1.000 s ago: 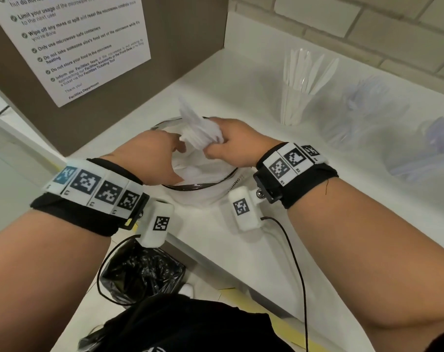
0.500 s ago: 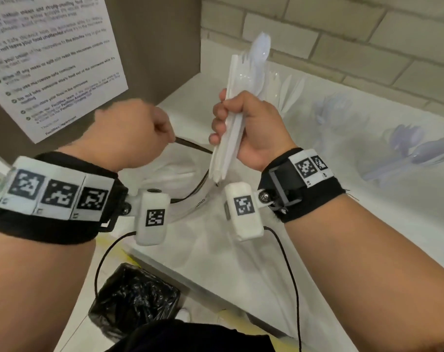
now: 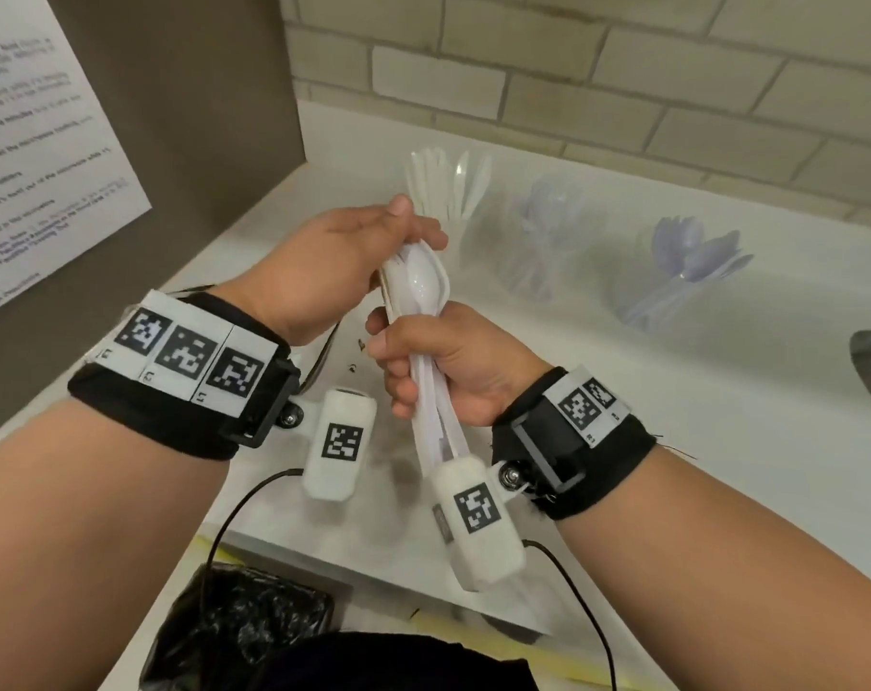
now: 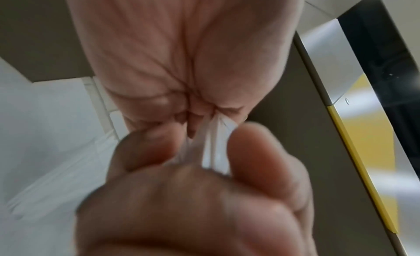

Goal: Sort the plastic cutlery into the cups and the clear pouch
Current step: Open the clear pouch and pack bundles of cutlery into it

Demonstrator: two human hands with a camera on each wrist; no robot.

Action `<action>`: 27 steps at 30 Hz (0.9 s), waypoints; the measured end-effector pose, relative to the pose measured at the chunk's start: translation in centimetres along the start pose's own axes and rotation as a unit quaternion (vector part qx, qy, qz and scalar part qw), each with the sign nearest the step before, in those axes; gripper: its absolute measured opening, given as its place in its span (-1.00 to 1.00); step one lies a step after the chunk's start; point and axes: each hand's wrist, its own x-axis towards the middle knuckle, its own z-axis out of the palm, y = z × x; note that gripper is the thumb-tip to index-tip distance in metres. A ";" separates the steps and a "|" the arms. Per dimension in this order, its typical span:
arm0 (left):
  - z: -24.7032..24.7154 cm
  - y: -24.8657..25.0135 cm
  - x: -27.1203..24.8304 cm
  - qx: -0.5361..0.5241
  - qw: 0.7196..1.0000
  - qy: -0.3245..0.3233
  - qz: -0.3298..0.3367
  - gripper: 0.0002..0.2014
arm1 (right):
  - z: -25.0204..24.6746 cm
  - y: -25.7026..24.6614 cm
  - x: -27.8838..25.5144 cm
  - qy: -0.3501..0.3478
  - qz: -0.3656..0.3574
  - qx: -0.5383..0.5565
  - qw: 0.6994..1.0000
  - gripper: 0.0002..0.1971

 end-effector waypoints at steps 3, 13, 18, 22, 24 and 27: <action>1.0 -0.5 0.1 -0.078 0.996 -0.026 0.015 -0.61 | -0.6 -0.1 -0.6 0.014 -0.015 0.015 1.000 -0.91; 4.6 -2.4 -2.2 -0.162 0.970 -0.141 -0.111 -0.40 | -2.3 -1.6 -0.4 0.067 -0.170 0.104 0.978 -0.97; 4.7 -1.8 -2.8 -0.149 0.969 -0.146 -0.136 -0.63 | -2.3 -1.5 -0.1 0.139 -0.152 -0.076 0.976 -0.51; 4.6 -2.3 -3.2 -0.038 0.989 -0.109 -0.093 -0.90 | -2.4 -0.6 -0.1 0.124 -0.139 -0.119 0.975 -0.67; 4.6 -2.9 -3.2 -0.032 0.992 -0.072 -0.094 -0.96 | -2.6 -0.1 0.0 0.100 -0.141 -0.131 0.976 -0.77; 4.8 -3.6 -3.2 -0.011 0.995 -0.044 -0.087 -0.85 | -3.1 0.2 0.3 0.102 -0.142 -0.125 0.977 -0.75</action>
